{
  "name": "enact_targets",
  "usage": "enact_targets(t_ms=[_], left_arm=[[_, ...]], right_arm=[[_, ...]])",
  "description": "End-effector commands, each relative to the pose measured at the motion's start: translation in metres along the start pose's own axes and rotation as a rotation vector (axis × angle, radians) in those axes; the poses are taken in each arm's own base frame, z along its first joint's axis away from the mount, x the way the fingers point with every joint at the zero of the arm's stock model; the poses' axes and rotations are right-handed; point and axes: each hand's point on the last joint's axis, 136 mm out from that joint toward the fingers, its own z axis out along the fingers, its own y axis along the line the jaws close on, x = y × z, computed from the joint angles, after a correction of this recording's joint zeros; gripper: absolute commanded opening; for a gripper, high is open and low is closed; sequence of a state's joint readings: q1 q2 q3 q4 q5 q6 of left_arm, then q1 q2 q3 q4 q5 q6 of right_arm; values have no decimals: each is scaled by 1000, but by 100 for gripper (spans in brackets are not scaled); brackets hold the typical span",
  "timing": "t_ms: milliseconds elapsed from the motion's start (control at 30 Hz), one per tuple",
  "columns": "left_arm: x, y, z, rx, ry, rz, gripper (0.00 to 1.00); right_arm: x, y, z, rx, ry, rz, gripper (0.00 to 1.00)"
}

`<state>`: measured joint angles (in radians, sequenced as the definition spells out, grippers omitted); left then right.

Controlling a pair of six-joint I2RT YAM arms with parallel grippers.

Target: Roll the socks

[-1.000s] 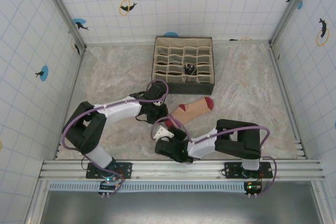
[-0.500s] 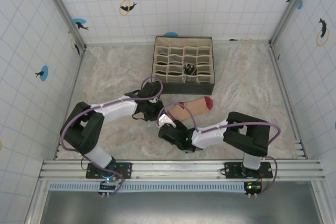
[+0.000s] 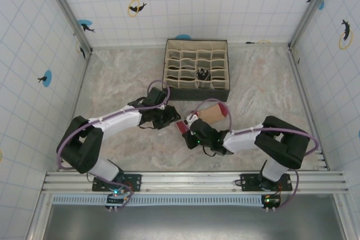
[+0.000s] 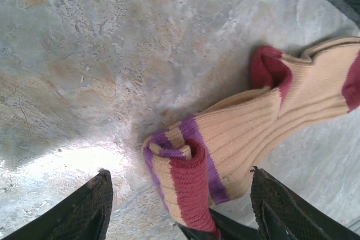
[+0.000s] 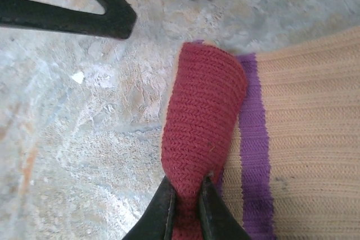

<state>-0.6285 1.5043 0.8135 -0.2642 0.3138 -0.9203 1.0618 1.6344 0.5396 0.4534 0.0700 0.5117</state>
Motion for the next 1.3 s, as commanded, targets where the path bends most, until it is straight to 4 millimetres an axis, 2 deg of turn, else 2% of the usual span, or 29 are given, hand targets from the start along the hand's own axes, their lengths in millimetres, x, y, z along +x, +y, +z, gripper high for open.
enact_targets(t_ms=[0,200,333,500,600,767,967,1133,1167,1267], left_arm=[[3,-3,-6,46,-20,3,66],[16,0,-2,97,7,5,65],[27,1,7,108,39,22,63],[37,-9,17,134,56,63,61],[36,-14,21,148,41,68,60],[40,-14,33,145,75,60,49],[49,-9,46,117,116,47,47],[48,-5,53,87,108,28,46],[46,-5,55,84,106,27,43],[42,-8,60,70,108,21,25]], right_arm=[[38,-3,-5,-96,121,177,0],[32,-10,-18,-259,81,463,0],[30,-10,-22,-345,105,590,0],[33,-12,-18,-360,139,667,0],[33,-16,-20,-363,134,725,0],[34,-22,-22,-365,133,803,0],[35,-25,-19,-373,135,850,0],[34,-28,-18,-377,130,869,0],[33,-30,-18,-377,128,873,0],[30,-34,-18,-380,124,869,0]])
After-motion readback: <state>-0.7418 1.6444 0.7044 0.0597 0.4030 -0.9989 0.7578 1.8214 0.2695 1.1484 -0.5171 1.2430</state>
